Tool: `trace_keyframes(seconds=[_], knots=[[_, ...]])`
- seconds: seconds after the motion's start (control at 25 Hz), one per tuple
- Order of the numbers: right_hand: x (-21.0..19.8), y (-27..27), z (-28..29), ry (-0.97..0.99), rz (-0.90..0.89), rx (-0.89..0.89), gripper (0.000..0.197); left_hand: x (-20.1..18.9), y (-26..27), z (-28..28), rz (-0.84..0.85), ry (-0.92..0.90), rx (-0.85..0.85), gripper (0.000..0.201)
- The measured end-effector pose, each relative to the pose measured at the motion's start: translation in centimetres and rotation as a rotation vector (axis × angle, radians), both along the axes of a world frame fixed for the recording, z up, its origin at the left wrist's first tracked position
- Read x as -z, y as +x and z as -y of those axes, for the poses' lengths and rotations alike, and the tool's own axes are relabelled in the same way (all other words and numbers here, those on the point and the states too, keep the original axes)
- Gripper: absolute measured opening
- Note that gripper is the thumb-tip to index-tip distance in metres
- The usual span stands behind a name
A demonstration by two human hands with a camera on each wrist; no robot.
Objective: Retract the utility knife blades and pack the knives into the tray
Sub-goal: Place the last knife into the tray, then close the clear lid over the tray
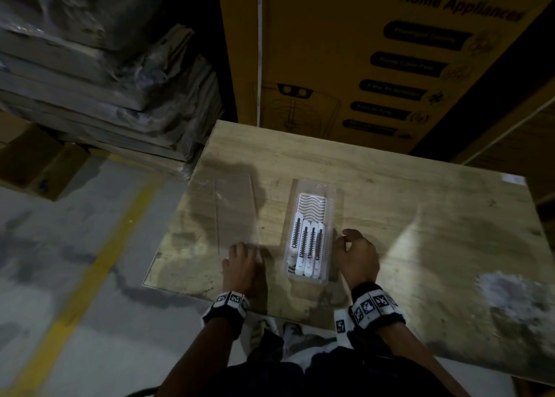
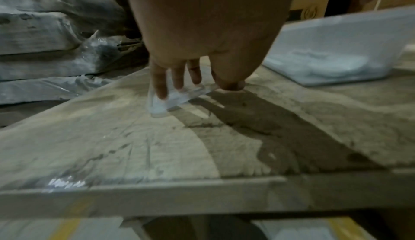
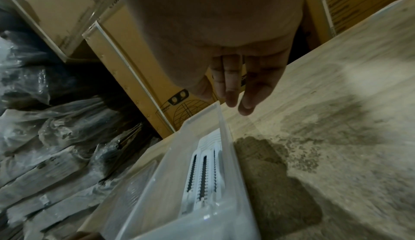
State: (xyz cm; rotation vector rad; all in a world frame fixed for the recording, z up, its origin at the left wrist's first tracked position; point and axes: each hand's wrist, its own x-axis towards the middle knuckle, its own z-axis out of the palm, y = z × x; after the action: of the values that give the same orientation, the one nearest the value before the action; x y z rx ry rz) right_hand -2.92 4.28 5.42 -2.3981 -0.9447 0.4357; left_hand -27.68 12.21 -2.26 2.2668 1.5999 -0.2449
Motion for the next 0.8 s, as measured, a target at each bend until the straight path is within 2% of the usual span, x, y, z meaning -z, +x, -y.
trace_keyframes(seconds=[0.08, 0.16, 0.28, 0.36, 0.44, 0.52, 0.6, 0.68, 0.8], knots=[[0.0, 0.4, 0.2, 0.09, -0.035, 0.017, 0.027, -1.6, 0.8, -0.3, 0.249, 0.099, 0.004, 0.026], [-0.1, 0.6, 0.3, 0.186, -0.104, 0.023, 0.026, -4.2, 2.2, -0.7, 0.56, 0.173, -0.08, 0.012], [-0.5, -0.2, 0.0, 0.258, -0.291, -0.06, 0.016, -8.7, 4.6, -1.7, 0.913, 0.199, -0.14, 0.017], [-0.8, -1.1, -0.7, 0.282, -0.515, -0.045, 0.02, -11.0, 5.9, -2.0, 1.079, 0.203, -0.124, 0.007], [-1.2, -1.5, -1.7, 0.288, -0.754, 0.104, 0.022, -12.4, 6.9, -1.6, 1.305, 0.056, -0.156, 0.007], [-1.9, -1.2, -2.6, 0.319, -0.951, 0.22, 0.026, -13.4, 7.6, -0.9, 1.522, -0.2, -0.283, 0.008], [-2.7, -0.5, -3.3, 0.395, -1.073, 0.246, 0.022, -13.7, 7.6, -0.3, 1.632, -0.441, -0.377, 0.014], [-3.3, 0.2, -3.7, 0.511, -1.132, 0.281, 0.008, -13.2, 7.1, 0.1, 1.643, -0.584, -0.398, 0.021], [-3.0, 1.0, -3.8, 0.578, -1.112, 0.34, 0.025, -12.3, 5.8, 0.2, 1.55, -0.63, -0.486, 0.012]])
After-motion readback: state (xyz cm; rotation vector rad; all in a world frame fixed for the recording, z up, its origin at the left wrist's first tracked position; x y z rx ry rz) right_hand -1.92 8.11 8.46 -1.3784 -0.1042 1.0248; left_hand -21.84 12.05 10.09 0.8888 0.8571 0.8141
